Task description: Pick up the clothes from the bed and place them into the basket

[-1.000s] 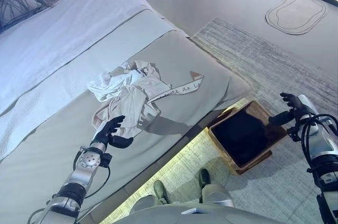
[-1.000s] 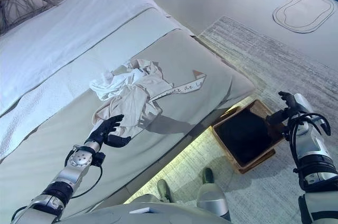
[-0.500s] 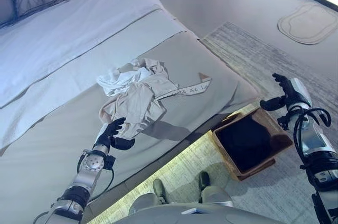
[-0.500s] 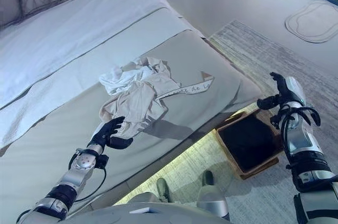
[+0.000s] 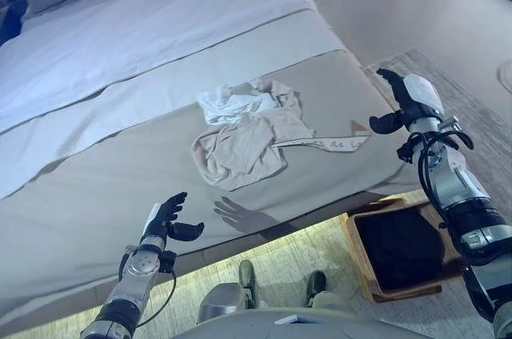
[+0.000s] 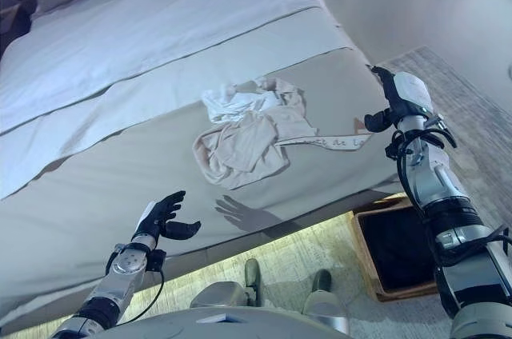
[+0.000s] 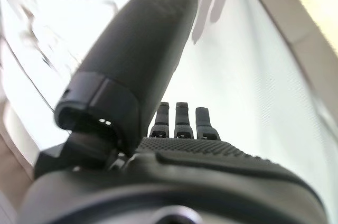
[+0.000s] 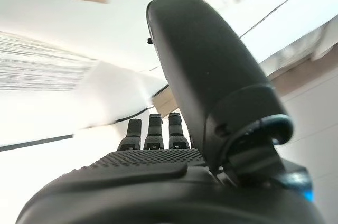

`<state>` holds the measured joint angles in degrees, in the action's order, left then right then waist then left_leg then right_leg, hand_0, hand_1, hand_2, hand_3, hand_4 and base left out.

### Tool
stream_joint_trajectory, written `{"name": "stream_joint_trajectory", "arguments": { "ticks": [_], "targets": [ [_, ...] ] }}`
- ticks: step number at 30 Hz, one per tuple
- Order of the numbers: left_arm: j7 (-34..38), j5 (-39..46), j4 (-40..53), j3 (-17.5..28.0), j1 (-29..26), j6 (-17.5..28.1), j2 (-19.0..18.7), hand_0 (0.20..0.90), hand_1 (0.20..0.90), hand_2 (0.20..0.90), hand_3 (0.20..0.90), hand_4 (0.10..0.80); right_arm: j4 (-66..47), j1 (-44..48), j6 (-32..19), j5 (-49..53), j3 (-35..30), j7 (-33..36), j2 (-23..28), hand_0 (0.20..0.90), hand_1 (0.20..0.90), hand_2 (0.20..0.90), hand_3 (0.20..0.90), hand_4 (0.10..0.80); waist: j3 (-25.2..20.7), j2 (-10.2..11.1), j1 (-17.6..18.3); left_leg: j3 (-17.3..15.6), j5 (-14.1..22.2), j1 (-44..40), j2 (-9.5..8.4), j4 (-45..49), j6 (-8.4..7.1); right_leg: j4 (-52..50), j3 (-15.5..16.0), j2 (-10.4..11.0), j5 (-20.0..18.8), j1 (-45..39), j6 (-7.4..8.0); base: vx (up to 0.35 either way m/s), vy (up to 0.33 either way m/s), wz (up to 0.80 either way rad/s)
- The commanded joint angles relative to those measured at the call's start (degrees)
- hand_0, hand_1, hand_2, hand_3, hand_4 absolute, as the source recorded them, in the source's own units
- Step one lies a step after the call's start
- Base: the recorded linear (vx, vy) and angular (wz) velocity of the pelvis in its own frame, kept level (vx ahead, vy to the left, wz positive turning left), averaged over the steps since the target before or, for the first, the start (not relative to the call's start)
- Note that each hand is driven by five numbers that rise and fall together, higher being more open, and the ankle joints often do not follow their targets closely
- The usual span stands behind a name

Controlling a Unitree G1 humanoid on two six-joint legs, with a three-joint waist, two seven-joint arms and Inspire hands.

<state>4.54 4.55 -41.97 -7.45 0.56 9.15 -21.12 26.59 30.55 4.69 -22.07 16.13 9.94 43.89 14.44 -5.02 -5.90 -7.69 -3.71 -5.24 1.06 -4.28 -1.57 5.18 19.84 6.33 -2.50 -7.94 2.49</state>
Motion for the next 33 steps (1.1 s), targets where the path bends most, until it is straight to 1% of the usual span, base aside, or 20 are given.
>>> {"name": "stream_joint_trajectory", "arguments": {
  "ticks": [1,2,3,4,6,7,9,10,11,12,15,16,18,19,21,22,26,27,29,33],
  "targets": [
    [1.3,-1.9,7.8,1.1,-0.3,3.1,-7.3,0.9,0.9,0.9,0.9,0.8,-1.5,12.0,-1.7,-3.9,5.0,2.9,2.2,0.9,0.9,0.9,0.9,0.8,-2.3,4.0,-3.9,0.2,8.2,3.3,-1.43,9.2,1.29,-14.3,0.8,4.2,7.1,4.3,2.42,0.037,0.165,0.27],
    [1.2,-2.1,8.2,1.1,-0.3,3.1,-7.6,0.9,0.9,0.9,0.9,0.8,-1.0,12.4,-1.6,-4.7,5.4,3.0,2.2,0.9,0.9,0.9,0.9,0.8,-1.8,3.9,-4.4,0.5,8.1,3.7,-1.52,9.4,1.66,-16.4,1.1,4.3,8.0,4.9,2.3,0.037,0.166,0.34],
    [0.4,-2.4,9.1,1.4,-0.1,2.9,-8.4,0.9,0.9,0.9,0.9,0.8,-0.3,12.8,-1.3,-6.3,5.9,3.3,2.4,0.9,0.9,0.9,0.9,0.8,-1.1,3.6,-5.3,1.0,8.0,4.1,-1.82,9.3,2.54,-21.8,1.6,4.7,8.8,6.3,2.4,0.043,0.097,0.46],
    [-0.4,-3.5,9.7,1.7,-0.2,2.5,-9.0,0.9,0.9,0.9,0.9,0.8,-0.1,12.9,-0.9,-6.6,6.4,3.4,3.1,0.9,0.9,0.9,0.9,0.8,-0.5,3.7,-5.9,2.1,7.8,4.6,-2.17,9.5,3.06,-25.7,1.5,5.2,8.0,8.1,2.56,0.057,0.067,0.49],
    [-0.1,-3.8,10.0,0.9,-0.3,2.4,-9.8,0.9,0.9,0.9,0.9,0.8,-0.5,12.6,0.3,-6.9,6.6,3.6,3.5,0.9,0.9,0.9,0.9,0.8,0.5,3.7,-6.3,3.7,7.9,5.0,-2.59,9.9,3.39,-30.4,0.5,5.8,6.8,10.5,2.97,0.075,-0.042,0.52],
    [0.2,-2.8,9.9,0.4,-0.6,2.2,-10.6,0.9,0.9,0.9,0.9,0.8,-0.2,12.8,0.7,-7.6,7.2,3.9,3.9,0.9,0.9,0.9,0.9,0.8,1.7,4.0,-6.3,5.3,8.0,5.3,-2.76,10.4,3.25,-30.0,-0.8,5.7,5.4,12.0,3.27,0.098,-0.135,0.52],
    [0.8,-1.3,9.9,0.1,-2.0,1.9,-10.9,0.9,0.9,0.9,0.9,0.8,0.1,14.3,1.4,-8.6,8.3,3.8,4.2,0.9,0.9,0.9,0.9,0.8,3.1,4.3,-5.7,7.7,8.2,5.9,-2.93,10.8,2.91,-25.4,-3.5,4.6,5.1,12.9,3.38,0.079,-0.185,0.46],
    [1.0,-1.0,10.0,0.0,-2.2,1.7,-11.0,0.9,0.9,0.9,0.9,0.8,0.1,14.7,1.4,-9.1,8.6,3.5,4.3,0.9,0.9,0.9,0.9,0.8,3.2,4.3,-5.6,8.1,8.0,6.2,-2.93,10.8,2.86,-24.2,-3.9,4.4,4.9,13.0,3.36,0.058,-0.259,0.64],
    [1.7,0.1,10.6,-0.8,-3.9,1.1,-11.3,0.9,0.9,0.9,0.9,0.8,-0.3,16.5,3.2,-10.8,9.7,2.6,4.5,0.9,0.9,0.9,0.9,0.8,4.5,4.5,-4.8,10.7,8.8,7.2,-3.44,11.7,3.11,-22.2,-7.8,3.6,4.3,15.3,3.75,0.047,-0.263,0.77],
    [2.0,0.5,11.4,-0.9,-4.5,0.3,-11.4,0.9,0.9,0.9,0.9,0.8,-0.6,17.1,3.7,-11.1,9.8,1.9,4.5,0.9,0.9,0.9,0.9,0.8,4.9,4.7,-5.0,11.3,8.5,8.8,-3.55,12.6,3.21,-21.4,-8.5,3.1,4.7,15.4,3.53,0.071,-0.308,0.85],
    [2.7,2.1,11.5,-1.0,-5.0,0.8,-10.9,0.9,0.9,0.9,0.9,0.8,0.1,20.5,3.7,-11.0,11.7,-0.8,6.1,0.9,0.9,0.9,0.9,0.8,6.2,5.3,-6.9,12.4,7.5,13.0,-3.83,15.7,1.94,-19.1,-6.3,2.3,6.7,13.6,2.14,0.011,-0.158,0.96],
    [2.7,2.1,11.5,-1.0,-5.0,0.8,-10.9,0.9,0.9,0.9,0.9,0.8,0.1,20.5,3.7,-11.0,11.7,-0.8,6.1,0.9,0.9,0.9,0.9,0.8,6.2,5.3,-6.9,12.4,7.5,13.0,-3.83,15.7,1.94,-19.1,-6.3,2.3,6.7,13.6,2.14,-0.07,-0.071,0.47],
    [2.5,2.3,12.4,-1.6,-5.7,1.6,-10.9,0.9,0.9,0.9,0.9,0.8,2.6,24.8,4.0,-9.4,13.7,-1.7,7.3,0.9,0.9,0.9,0.9,0.8,8.0,4.8,-8.4,13.0,6.3,16.4,-3.57,17.1,0.99,-20.3,-4.0,2.2,7.8,14.9,0.96,-0.074,-0.077,0.35],
    [2.7,1.8,12.7,-2.4,-5.7,2.7,-10.9,0.9,0.9,0.9,0.9,0.8,4.3,26.6,5.2,-8.3,15.0,-2.3,7.6,0.9,0.9,0.9,0.9,0.8,9.5,4.2,-9.6,14.0,5.7,17.9,-3.36,17.4,0.28,-21.6,-2.2,2.2,8.9,15.5,0.09,-0.014,-0.062,0.53],
    [2.7,2.4,13.3,-3.1,-5.4,3.3,-11.0,0.9,0.9,0.9,0.9,0.8,5.7,27.6,6.2,-8.2,16.2,-3.3,7.5,0.9,0.9,0.9,0.9,0.8,10.4,3.6,-10.5,14.9,5.1,18.8,-3.23,17.5,-0.07,-22.8,-0.6,2.6,9.7,16.2,-0.65,0.042,-0.008,0.72],
    [2.4,3.0,14.3,-3.3,-5.0,3.8,-11.0,0.9,0.9,0.9,0.9,0.8,6.6,28.1,6.7,-8.0,16.9,-3.5,7.5,0.9,0.9,0.9,0.9,0.8,11.4,3.2,-11.2,15.6,4.8,19.8,-3.29,17.9,-0.09,-24.4,0.6,3.0,10.2,17.4,-1.25,0.031,0.031,0.5],
    [2.7,3.8,16.5,-4.5,-4.4,5.2,-11.3,0.9,0.9,0.9,0.9,0.8,8.2,29.6,8.0,-9.6,18.0,-4.0,6.6,0.9,0.9,0.9,0.9,0.8,14.0,2.2,-12.3,16.1,5.1,23.0,-3.96,20.8,0.3,-28.6,1.9,4.6,10.8,21.2,-1.95,-0.005,0.043,0.29],
    [3.1,4.4,17.4,-4.9,-4.2,5.5,-11.5,0.9,0.9,0.9,0.9,0.8,9.2,30.5,8.6,-10.3,18.9,-4.7,6.3,0.9,0.9,0.9,0.9,0.8,15.2,1.9,-12.7,16.0,7.2,23.9,-4.28,23.0,0.39,-31.4,1.5,5.3,12.7,22.6,-1.72,0.039,0.055,0.33],
    [3.8,4.7,18.8,-5.7,-3.5,5.8,-11.7,0.9,0.9,0.9,0.9,0.8,10.6,31.0,9.5,-10.4,19.8,-4.6,5.5,0.9,0.9,0.9,0.9,0.8,15.4,1.3,-13.1,15.8,8.2,27.0,-4.95,25.6,0.84,-33.9,1.9,6.0,13.2,25.3,-2.11,0.015,0.061,0.24],
    [4.7,5.6,21.2,-6.3,-2.6,6.2,-11.9,0.9,0.9,0.9,0.9,0.8,12.0,30.6,10.6,-11.3,20.2,-4.9,4.4,0.9,0.9,0.9,0.9,0.8,15.4,0.5,-13.4,15.5,9.1,31.6,-5.96,28.5,1.77,-37.4,1.8,7.0,13.6,30.1,-2.19,-0.016,0.064,0.16]
  ]
}}
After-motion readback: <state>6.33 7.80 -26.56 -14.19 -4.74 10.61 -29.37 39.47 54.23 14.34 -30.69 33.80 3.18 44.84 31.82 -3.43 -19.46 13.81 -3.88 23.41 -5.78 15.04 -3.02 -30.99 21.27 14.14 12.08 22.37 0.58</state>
